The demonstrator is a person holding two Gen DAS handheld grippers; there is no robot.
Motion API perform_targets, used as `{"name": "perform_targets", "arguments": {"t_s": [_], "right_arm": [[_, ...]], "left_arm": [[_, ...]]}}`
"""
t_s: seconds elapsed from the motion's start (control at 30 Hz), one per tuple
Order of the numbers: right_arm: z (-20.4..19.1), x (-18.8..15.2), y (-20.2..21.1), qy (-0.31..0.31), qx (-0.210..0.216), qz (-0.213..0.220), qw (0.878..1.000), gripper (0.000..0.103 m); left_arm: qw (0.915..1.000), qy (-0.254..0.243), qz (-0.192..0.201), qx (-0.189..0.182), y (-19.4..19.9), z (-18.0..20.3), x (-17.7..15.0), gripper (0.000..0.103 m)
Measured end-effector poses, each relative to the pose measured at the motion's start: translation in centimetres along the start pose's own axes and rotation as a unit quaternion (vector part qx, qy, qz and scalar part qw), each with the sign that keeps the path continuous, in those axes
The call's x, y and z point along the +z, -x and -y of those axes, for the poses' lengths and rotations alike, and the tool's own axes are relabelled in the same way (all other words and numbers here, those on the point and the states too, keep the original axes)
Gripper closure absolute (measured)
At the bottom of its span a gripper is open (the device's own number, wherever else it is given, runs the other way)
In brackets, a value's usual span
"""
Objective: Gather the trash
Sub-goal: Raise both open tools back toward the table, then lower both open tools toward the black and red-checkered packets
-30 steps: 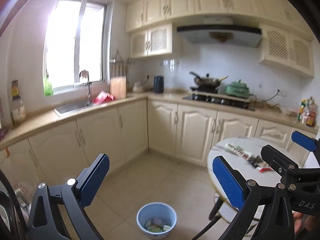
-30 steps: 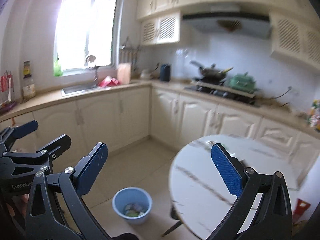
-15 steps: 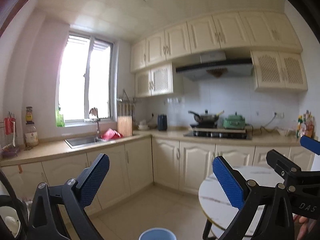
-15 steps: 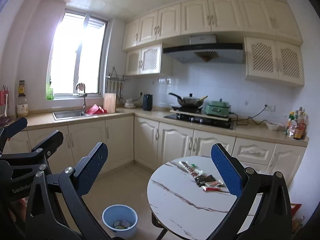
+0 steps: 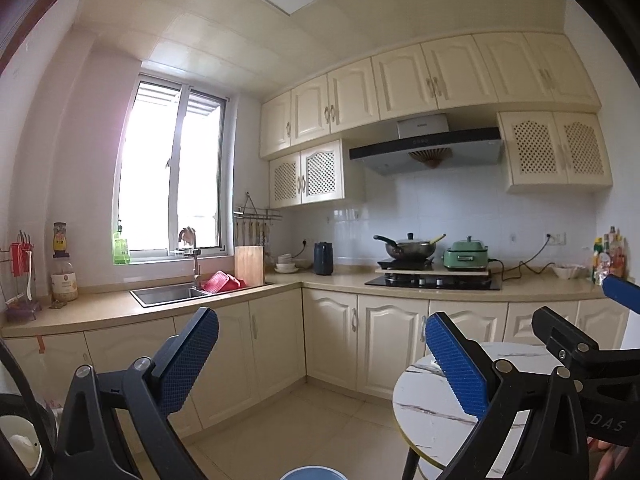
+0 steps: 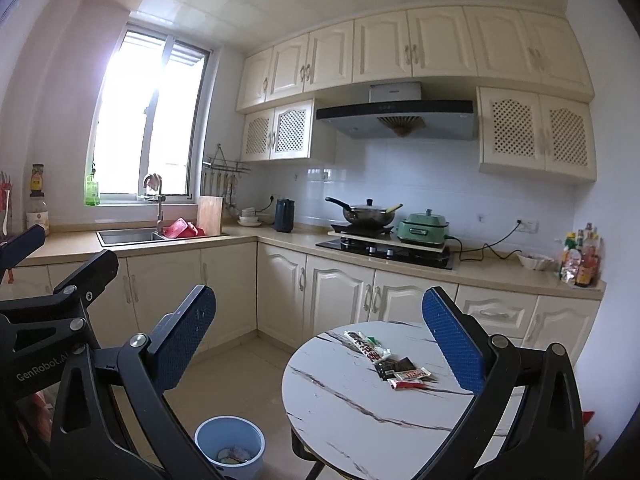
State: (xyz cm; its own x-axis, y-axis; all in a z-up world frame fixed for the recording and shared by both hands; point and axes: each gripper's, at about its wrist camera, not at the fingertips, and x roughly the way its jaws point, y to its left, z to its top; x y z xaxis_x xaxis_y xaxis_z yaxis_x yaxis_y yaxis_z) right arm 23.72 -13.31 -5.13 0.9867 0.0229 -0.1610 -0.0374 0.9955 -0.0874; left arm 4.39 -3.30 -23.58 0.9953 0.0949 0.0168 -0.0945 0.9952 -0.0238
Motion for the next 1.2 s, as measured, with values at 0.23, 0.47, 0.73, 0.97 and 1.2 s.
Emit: {"name": "perform_targets", "arguments": {"t_s": [0.23,0.47,0.73,0.97,1.2], "right_arm": [[0.9,-0.4,0.2,-0.004,-0.017,0.002,1.0,0.0],[3.2,-1.3,-0.9,-0.016,-0.039,-0.01,0.999,0.0],[8.7,-4.7,-4.5,-0.047,-0.07,-0.062,0.995,0.0],[16.0,-9.2,-10.3,-0.083,-0.118,-0.145,0.979,0.0],[20.6,-14.2,-18.4,-0.092,-0.121,-0.242,0.958,0.0]], "left_arm": [[0.9999,-0.008,0.005,-0.01,-3.4,0.5,3.3,0.001],[0.9991,-0.025,-0.001,-0.034,-7.0,2.3,4.5,0.001],[0.9958,-0.033,-0.046,-0.072,-14.3,4.3,5.1,0.001],[0.9804,-0.06,-0.153,-0.109,-25.4,6.8,5.1,0.001],[0.9436,-0.053,-0.288,-0.154,-38.2,9.0,4.4,0.001]]}}
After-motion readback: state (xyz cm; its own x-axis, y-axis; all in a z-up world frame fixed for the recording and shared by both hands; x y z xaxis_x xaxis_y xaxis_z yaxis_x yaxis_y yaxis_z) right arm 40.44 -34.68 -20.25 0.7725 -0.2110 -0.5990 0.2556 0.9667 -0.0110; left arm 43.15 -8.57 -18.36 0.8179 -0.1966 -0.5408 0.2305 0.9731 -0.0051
